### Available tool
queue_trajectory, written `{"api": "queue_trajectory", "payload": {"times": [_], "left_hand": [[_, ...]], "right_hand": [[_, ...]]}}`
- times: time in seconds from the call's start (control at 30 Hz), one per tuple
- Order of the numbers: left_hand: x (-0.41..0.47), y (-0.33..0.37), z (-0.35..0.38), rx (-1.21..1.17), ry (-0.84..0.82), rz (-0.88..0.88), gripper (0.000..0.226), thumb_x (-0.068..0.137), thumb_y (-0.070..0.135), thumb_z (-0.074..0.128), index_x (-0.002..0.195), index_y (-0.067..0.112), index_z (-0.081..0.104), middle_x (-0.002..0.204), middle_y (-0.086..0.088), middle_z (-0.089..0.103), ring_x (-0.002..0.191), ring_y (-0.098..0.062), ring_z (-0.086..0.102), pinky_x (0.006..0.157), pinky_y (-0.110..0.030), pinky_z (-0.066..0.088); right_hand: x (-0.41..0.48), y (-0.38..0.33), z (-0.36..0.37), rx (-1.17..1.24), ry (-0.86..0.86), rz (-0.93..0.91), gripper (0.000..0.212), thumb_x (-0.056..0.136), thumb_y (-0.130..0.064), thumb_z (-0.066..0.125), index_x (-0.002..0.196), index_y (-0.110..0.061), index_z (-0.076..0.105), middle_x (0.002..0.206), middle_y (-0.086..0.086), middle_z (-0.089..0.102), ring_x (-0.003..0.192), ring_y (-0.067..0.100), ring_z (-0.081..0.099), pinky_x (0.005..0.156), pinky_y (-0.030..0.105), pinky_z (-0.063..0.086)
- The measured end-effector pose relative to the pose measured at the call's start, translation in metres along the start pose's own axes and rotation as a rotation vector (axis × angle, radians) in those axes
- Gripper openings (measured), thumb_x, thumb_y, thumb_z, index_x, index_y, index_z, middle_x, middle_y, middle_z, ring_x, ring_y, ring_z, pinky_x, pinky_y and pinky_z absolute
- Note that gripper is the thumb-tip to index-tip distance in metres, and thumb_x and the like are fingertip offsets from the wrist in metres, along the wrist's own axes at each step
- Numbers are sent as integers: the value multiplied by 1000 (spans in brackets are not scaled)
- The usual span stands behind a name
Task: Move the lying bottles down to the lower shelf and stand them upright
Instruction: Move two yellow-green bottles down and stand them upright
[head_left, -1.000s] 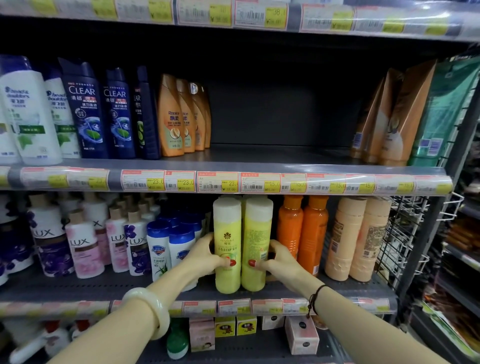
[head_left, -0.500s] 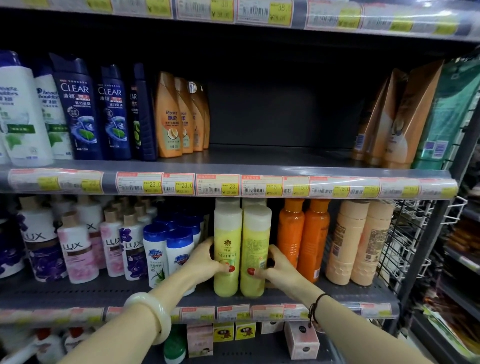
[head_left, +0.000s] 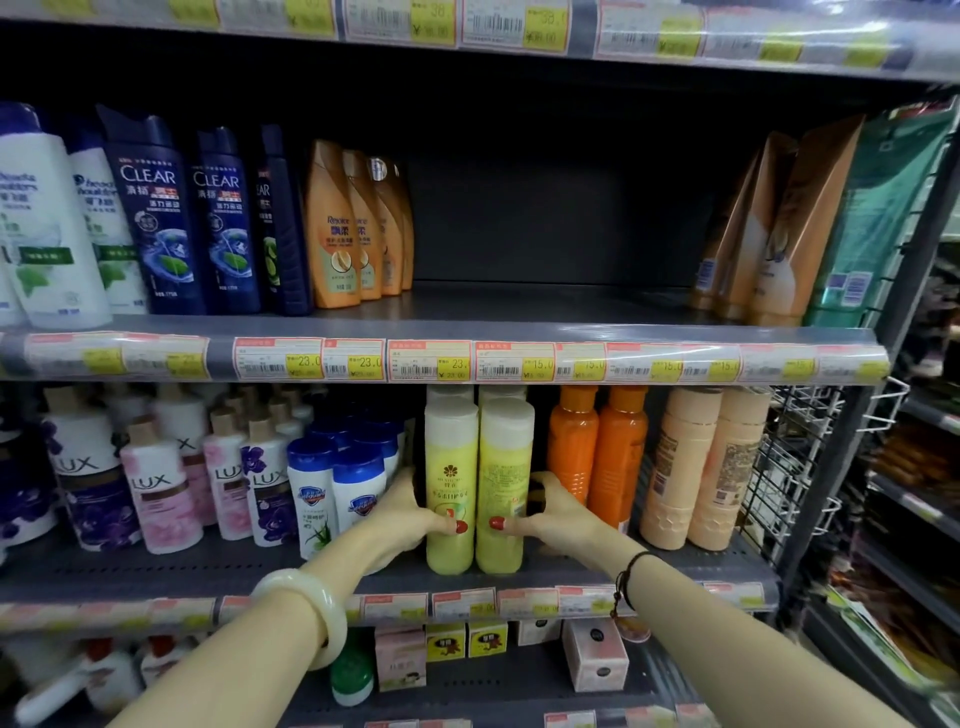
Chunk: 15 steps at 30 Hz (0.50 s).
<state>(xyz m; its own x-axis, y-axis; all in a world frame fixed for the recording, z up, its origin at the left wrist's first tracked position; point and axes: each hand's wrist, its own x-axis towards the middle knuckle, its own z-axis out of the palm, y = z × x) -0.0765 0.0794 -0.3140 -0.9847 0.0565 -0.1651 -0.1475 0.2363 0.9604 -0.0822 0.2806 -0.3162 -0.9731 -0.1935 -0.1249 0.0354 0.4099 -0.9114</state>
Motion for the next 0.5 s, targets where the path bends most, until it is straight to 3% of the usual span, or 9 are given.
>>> {"api": "queue_trajectory", "payload": {"times": [0.07,0.2,0.33,0.4,0.5], "left_hand": [[-1,5,0,16,-7,38,82,68,-10,74,134,23,37,122,2,55,118,-20,51,99,-41,42],[-1,9,-2,38,-32,33,98,71,0,77,145,34,23,136,3,49,130,-25,44,102,-49,43],[2,5,-7,-12,-79,-26,101,73,-2,75,146,40,18,143,0,45,132,-25,43,106,-52,40],[3,2,-7,-31,-102,-38,97,75,-7,71,147,34,20,135,-3,52,127,-24,47,106,-48,41],[3,-2,-5,9,-120,-25,84,77,-8,68,144,24,30,106,2,62,113,-21,53,99,-42,46]], "right_hand": [[-3,-3,-2,3,-13,10,88,79,-17,74,146,-17,17,143,5,44,129,27,44,86,41,46],[-3,-4,-1,92,-78,36,92,82,-12,70,148,-28,10,150,4,37,137,34,35,105,66,32],[1,-3,0,125,-157,43,91,82,-7,69,147,-34,11,150,2,38,138,34,33,107,69,26],[4,-1,1,143,-194,45,88,82,-3,67,146,-33,14,147,3,41,137,33,35,108,67,26],[10,2,3,147,-240,38,88,82,-1,65,147,-33,16,143,5,47,134,30,40,108,64,31]]}}
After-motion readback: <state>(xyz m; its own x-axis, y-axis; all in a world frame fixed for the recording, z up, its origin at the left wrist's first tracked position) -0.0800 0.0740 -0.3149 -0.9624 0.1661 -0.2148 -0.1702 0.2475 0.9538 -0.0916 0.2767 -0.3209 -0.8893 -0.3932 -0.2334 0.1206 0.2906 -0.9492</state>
